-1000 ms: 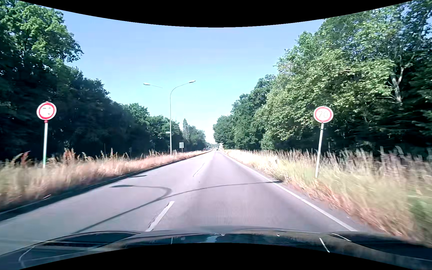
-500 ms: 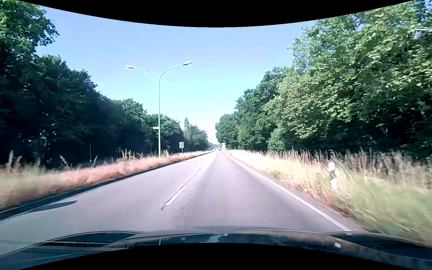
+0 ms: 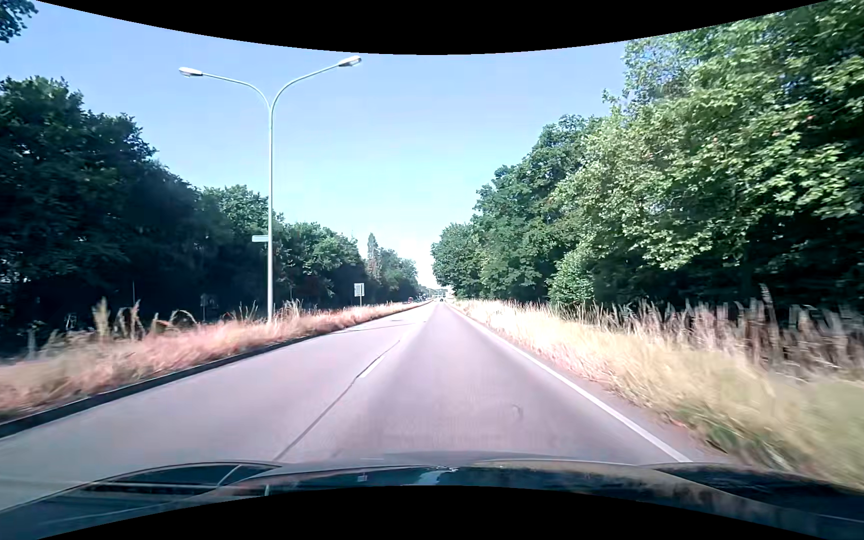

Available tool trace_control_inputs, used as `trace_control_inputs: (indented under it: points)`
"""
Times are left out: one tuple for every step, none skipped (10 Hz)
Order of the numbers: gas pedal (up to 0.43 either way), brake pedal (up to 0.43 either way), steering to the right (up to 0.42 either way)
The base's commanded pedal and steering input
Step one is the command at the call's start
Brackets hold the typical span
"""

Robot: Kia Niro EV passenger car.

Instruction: Follow the waypoints while adhering to traffic rules and regulations

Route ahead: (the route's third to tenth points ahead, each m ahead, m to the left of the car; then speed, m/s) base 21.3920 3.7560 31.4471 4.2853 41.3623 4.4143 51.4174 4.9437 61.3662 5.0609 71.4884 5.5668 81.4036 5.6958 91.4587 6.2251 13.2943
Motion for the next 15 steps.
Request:
trace_control_inputs:
  points:
    - [0.209,0.0,-0.005]
    - [0.209,0.0,-0.006]
    - [0.209,0.0,-0.006]
    - [0.209,0.0,-0.006]
    - [0.209,0.0,-0.006]
    - [0.209,0.0,-0.006]
    - [0.209,0.0,-0.006]
    - [0.209,0.0,-0.006]
    - [0.209,0.0,-0.006]
    - [0.209,0.0,-0.006]
    - [0.209,0.0,-0.006]
    - [0.209,0.0,-0.006]
    - [0.209,0.0,-0.006]
    - [0.209,0.0,-0.005]
    - [0.209,0.0,-0.004]
